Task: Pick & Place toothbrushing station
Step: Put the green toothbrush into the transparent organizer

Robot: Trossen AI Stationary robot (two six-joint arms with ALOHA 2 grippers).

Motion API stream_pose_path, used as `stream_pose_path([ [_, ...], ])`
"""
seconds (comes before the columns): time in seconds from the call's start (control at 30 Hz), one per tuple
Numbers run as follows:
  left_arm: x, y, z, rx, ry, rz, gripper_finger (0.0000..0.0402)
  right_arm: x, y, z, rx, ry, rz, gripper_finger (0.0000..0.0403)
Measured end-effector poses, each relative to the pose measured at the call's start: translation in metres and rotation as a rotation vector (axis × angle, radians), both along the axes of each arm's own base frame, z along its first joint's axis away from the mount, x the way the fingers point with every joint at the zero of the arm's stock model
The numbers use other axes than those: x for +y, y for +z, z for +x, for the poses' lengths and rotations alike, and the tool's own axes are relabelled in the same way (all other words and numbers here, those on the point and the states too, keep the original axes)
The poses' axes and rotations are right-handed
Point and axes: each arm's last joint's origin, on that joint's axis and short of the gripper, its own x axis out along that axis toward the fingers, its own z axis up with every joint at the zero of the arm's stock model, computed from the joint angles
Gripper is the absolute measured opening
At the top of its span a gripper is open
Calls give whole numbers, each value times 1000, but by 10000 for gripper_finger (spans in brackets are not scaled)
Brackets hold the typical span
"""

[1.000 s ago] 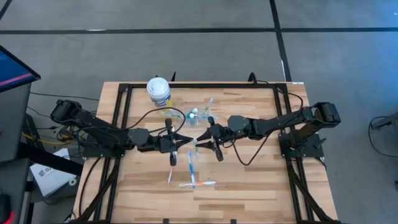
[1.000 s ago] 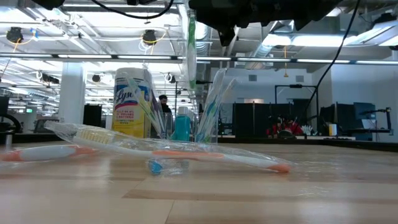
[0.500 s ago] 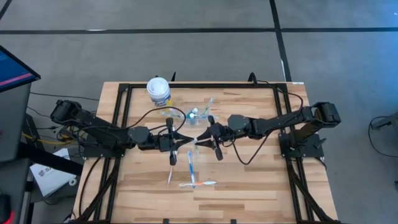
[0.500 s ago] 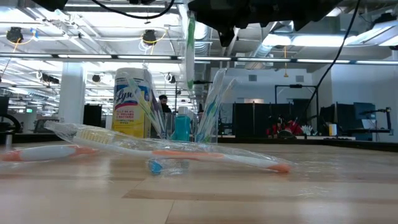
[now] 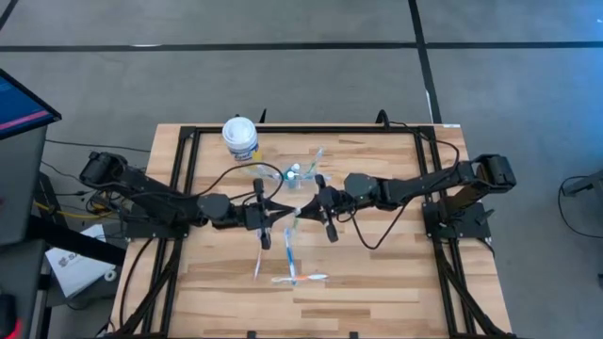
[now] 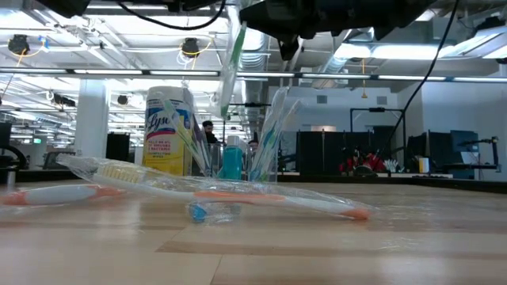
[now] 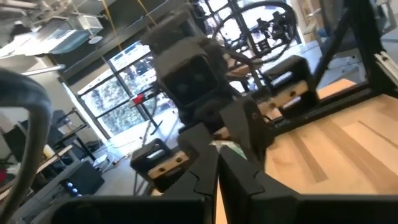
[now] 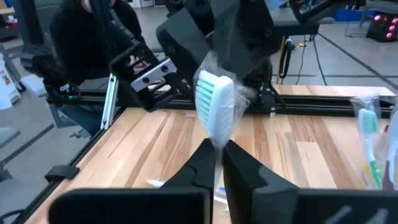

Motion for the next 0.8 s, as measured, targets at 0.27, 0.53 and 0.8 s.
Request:
stream_pose_path([
  [0.27,3,14,-9,-61,13,-60,7,0,0,0,2,2,-15,3],
  [0.53,7,17,-18,-9,96,-96,8,-2,1,0,-4,-1,-25,1],
  [0.8,9,21,-27,0,86,-203,7,-16,3,1,-27,-62,-28,1],
])
